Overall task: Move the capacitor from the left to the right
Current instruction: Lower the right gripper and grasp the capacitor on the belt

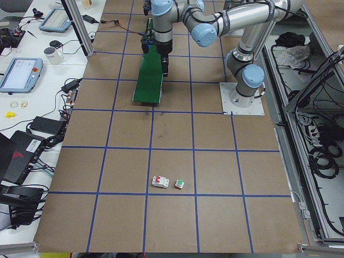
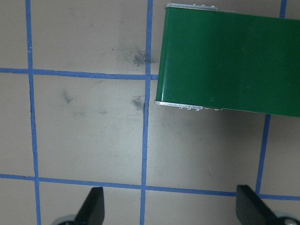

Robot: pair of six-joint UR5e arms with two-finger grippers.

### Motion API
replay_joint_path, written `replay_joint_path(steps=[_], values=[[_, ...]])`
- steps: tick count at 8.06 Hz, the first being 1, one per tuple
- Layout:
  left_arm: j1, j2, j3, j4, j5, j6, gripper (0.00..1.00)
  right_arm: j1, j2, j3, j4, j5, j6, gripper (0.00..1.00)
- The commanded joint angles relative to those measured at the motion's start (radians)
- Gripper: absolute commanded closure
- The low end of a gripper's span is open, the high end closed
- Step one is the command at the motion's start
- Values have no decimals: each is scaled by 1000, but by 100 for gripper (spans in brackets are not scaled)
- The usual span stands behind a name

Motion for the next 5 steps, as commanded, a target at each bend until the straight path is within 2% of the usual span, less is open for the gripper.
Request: replay_joint_path(steps=[1,3,4,5], values=[[-11,17,-4,4,-1,1,0,-4,21,8,28,-19,-47,37],[-14,33,-8,3,-1,8,0,-46,12,8,64,-30,-63,86],[-11,31,1,-17,-6,12,0,-89,-8,7,81,-30,-104,100],[-14,25,4,-10,-9,14,0,-149,-25,-7,81,-32,-171,100]])
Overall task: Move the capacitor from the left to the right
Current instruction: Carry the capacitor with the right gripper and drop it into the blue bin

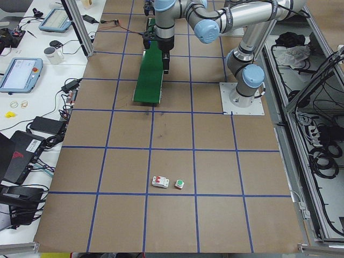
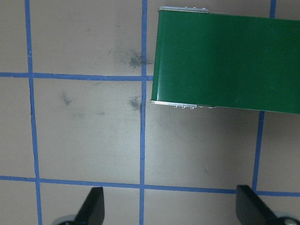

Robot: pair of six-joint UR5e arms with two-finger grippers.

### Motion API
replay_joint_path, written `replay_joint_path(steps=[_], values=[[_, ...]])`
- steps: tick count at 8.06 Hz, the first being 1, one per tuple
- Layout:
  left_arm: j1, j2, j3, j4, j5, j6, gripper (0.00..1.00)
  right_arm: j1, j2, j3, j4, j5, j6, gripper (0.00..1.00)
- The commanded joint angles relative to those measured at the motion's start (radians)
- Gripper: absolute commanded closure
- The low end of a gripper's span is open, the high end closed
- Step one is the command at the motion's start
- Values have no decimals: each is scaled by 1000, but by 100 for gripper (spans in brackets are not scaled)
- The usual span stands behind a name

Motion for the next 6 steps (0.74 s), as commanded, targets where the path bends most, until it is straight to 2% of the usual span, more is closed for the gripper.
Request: replay_joint_path(steps=[1,2,3,4,6], values=[[-3,0,22,7,-24,9,0,-154,-69,-50,38,-44,-145,100],[-3,1,27,10,-42,8,0,-253,-118,-102,68,-76,-302,100],[-3,5,27,8,-42,8,0,-394,-130,-133,66,-80,-536,100],[-3,6,29,5,-44,8,0,-535,-132,-146,70,-78,-669,100],[-4,9,33,2,-33,8,0,-770,-118,-152,9,-19,-967,100]])
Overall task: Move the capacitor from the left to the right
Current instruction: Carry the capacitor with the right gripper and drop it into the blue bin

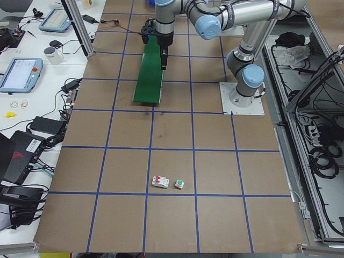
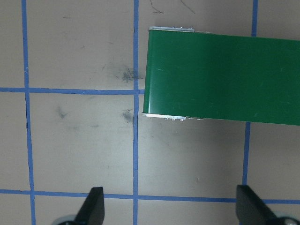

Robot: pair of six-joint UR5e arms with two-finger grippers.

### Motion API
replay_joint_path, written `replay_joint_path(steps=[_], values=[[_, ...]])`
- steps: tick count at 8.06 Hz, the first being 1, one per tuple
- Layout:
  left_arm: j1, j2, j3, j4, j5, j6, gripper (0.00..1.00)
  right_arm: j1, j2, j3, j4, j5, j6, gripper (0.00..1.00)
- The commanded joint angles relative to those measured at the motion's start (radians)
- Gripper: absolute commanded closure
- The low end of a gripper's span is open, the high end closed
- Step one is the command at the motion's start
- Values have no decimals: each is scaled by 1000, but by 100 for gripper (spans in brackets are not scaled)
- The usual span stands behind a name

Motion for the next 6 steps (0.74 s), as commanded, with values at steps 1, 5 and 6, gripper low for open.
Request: replay_joint_path(steps=[1,5,6], values=[[0,10,4,-5,1,0,0,-301,52,-11,-88,69,-344,100],[-95,-4,12,-1,-98,-46,0,-341,190,4,-147,86,-366,14],[-144,-12,12,1,-47,-102,0,-341,172,3,-139,130,-366,0]])
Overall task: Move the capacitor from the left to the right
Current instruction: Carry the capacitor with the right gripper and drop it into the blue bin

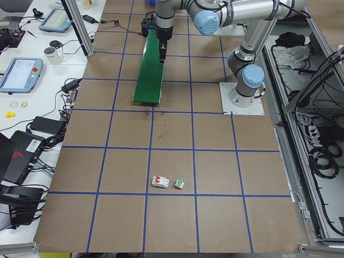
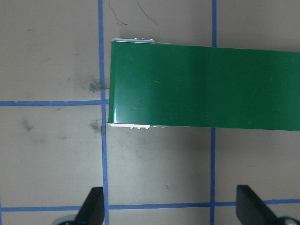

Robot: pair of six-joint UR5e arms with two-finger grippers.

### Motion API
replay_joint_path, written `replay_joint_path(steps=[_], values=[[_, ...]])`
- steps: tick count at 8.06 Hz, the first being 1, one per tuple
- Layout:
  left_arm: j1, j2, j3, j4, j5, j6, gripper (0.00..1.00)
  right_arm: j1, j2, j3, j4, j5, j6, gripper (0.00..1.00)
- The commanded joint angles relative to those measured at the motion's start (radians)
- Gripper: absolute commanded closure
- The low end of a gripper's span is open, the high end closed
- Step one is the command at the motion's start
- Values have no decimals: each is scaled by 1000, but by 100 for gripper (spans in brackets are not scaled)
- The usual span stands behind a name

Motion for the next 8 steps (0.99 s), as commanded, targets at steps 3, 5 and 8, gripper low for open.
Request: replay_joint_path(steps=[3,5,8], values=[[-166,-34,17,-7,59,-109,0,35,-154,-6,41,66,18,0],[-229,-69,64,-54,135,-92,0,156,-232,-14,159,69,209,0],[-238,-100,109,-88,88,-94,0,415,-341,-23,343,54,529,0]])
